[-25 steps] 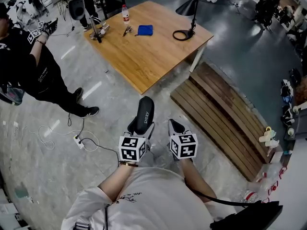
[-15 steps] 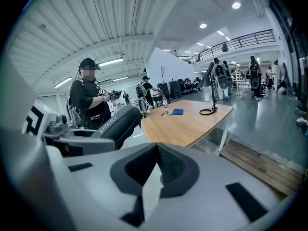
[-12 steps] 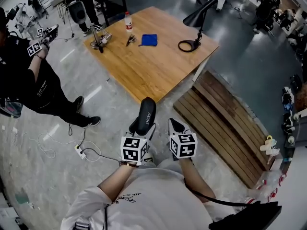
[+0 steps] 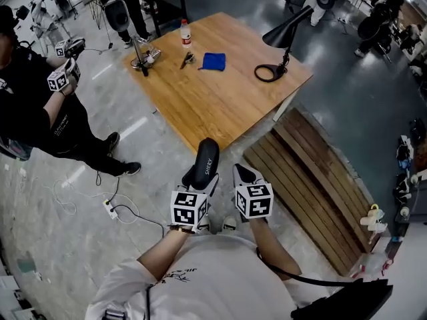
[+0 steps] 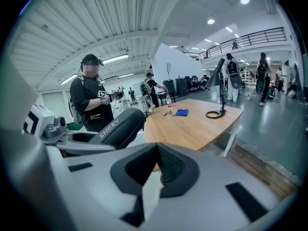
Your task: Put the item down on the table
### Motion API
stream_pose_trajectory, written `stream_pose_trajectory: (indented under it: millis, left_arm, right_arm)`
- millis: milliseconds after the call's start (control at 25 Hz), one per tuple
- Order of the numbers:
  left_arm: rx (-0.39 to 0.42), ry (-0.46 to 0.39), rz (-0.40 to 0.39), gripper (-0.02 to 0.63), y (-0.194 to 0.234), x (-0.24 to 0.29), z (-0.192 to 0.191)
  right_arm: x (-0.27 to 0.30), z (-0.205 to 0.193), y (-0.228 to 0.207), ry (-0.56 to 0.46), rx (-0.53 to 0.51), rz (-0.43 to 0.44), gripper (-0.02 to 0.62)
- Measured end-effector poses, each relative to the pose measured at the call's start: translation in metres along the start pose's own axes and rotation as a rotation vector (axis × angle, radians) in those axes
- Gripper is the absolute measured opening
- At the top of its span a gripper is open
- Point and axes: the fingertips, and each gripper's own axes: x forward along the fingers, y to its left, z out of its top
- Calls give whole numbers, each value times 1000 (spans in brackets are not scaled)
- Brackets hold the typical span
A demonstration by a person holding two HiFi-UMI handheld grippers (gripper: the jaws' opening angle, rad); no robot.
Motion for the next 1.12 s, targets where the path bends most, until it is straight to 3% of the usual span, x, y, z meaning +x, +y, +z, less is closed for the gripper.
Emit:
stream_pose_trajectory:
  millis: [760, 1120]
  left_arm:
    - [-2, 65, 42, 333, 22, 47, -10]
    - [-31, 91, 70, 333, 63, 112, -30]
  right_arm:
    - [50, 10, -36, 39, 0, 25, 5]
    - [115, -6, -60, 78, -7, 25, 5]
